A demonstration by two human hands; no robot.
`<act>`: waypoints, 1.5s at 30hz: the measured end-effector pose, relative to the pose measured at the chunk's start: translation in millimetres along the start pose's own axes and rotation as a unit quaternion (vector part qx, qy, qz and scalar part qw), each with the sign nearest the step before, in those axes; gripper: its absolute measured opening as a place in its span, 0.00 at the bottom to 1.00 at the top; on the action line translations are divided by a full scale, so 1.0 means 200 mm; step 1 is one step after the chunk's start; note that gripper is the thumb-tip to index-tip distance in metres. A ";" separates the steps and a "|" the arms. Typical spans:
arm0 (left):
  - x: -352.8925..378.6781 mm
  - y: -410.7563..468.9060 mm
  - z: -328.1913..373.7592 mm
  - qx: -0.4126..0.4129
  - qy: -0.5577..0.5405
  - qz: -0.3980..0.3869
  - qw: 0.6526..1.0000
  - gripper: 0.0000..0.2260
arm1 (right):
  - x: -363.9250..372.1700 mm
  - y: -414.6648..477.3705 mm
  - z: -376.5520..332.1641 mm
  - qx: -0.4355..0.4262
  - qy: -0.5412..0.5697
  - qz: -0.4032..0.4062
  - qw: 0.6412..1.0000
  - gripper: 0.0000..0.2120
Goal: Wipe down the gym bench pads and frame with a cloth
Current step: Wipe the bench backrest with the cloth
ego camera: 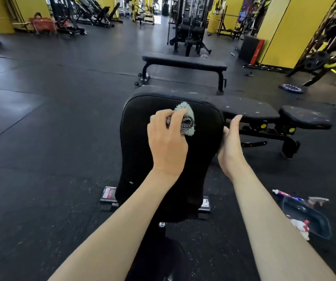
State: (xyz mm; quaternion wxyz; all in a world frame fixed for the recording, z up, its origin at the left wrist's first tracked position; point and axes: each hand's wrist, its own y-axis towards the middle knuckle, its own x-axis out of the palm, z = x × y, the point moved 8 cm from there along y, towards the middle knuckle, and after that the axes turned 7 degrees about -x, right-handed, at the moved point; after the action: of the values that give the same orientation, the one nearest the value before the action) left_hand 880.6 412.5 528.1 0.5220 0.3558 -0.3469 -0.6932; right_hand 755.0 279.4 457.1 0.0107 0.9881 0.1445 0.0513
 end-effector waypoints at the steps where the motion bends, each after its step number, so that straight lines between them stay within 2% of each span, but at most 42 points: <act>1: -0.03 0.01 -0.06 -0.036 0.001 0.010 0.999 0.19 | 0.00 0.00 -0.01 0.003 -0.005 -0.006 1.000 0.40; 4: -0.15 0.03 -0.26 -0.166 -0.024 0.041 0.985 0.23 | 0.02 0.00 -0.02 0.034 -0.004 0.008 0.999 0.34; 6: -0.18 0.02 -0.31 -0.251 -0.042 0.063 0.965 0.23 | 0.02 0.00 -0.02 0.055 0.015 0.021 0.998 0.33; 8: -0.16 0.03 -0.23 -0.231 -0.029 0.039 0.972 0.20 | 0.03 -0.01 -0.03 0.075 0.027 0.033 0.996 0.33; 10: -0.08 0.01 -0.09 -0.140 -0.013 -0.027 0.990 0.18 | 0.02 -0.02 -0.03 0.091 0.036 0.044 0.994 0.28; 12: -0.04 0.01 -0.07 -0.115 0.000 -0.060 0.992 0.18 | 0.01 -0.01 -0.01 0.106 0.048 0.061 0.991 0.22; 17: -0.17 -0.02 -0.34 -0.270 -0.024 0.016 0.962 0.17 | -0.01 -0.02 0.05 0.119 0.058 0.089 0.987 0.23; 21: -0.24 -0.11 -0.46 -0.410 -0.069 0.072 0.906 0.19 | -0.03 -0.03 0.06 0.117 0.065 0.101 0.986 0.22; 22: -0.24 -0.11 -0.46 -0.421 -0.074 0.077 0.901 0.19 | -0.03 -0.03 0.05 0.117 0.064 0.102 0.986 0.20; 23: -0.24 -0.10 -0.43 -0.404 -0.078 0.064 0.909 0.19 | -0.03 -0.03 0.05 0.117 0.063 0.103 0.986 0.19; 25: -0.19 -0.08 -0.34 -0.314 -0.084 -0.021 0.945 0.17 | -0.02 -0.04 0.05 0.120 0.068 0.109 0.984 0.19; 26: -0.16 -0.08 -0.31 -0.289 -0.082 -0.060 0.952 0.15 | -0.02 -0.04 0.04 0.121 0.077 0.113 0.983 0.19; 28: -0.16 -0.10 -0.36 -0.326 -0.057 -0.066 0.941 0.16 | 0.00 -0.06 0.04 0.128 0.089 0.124 0.980 0.22; 32: -0.25 -0.18 -0.49 -0.464 -0.017 0.013 0.886 0.20 | -0.01 -0.06 0.04 0.128 0.075 0.128 0.981 0.21; 34: -0.28 -0.21 -0.49 -0.490 -0.009 0.039 0.871 0.19 | -0.02 -0.05 0.03 0.121 0.065 0.113 0.984 0.20; 35: -0.28 -0.20 -0.48 -0.483 -0.006 0.038 0.875 0.18 | -0.01 -0.05 0.02 0.114 0.052 0.097 0.987 0.22; 38: -0.25 -0.15 -0.36 -0.428 0.023 0.005 0.904 0.18 | -0.01 -0.06 0.00 0.095 -0.023 0.015 0.995 0.34; 39: -0.24 -0.15 -0.35 -0.427 0.031 0.001 0.904 0.18 | 0.00 -0.06 -0.02 0.092 -0.045 -0.017 0.995 0.39; 42: -0.23 -0.18 -0.39 -0.479 0.040 0.035 0.876 0.18 | 0.03 -0.07 -0.05 0.072 -0.102 -0.082 0.989 0.42; 45: -0.25 -0.28 -0.45 -0.558 0.061 0.043 0.826 0.17 | 0.02 -0.06 -0.09 0.023 -0.173 -0.105 0.979 0.35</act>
State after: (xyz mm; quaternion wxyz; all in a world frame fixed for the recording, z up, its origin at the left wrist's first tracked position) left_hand 941.8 463.0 441.7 0.6812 0.0301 0.1168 -0.7221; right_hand 752.5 292.6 475.8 0.0186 0.9613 0.2445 -0.1256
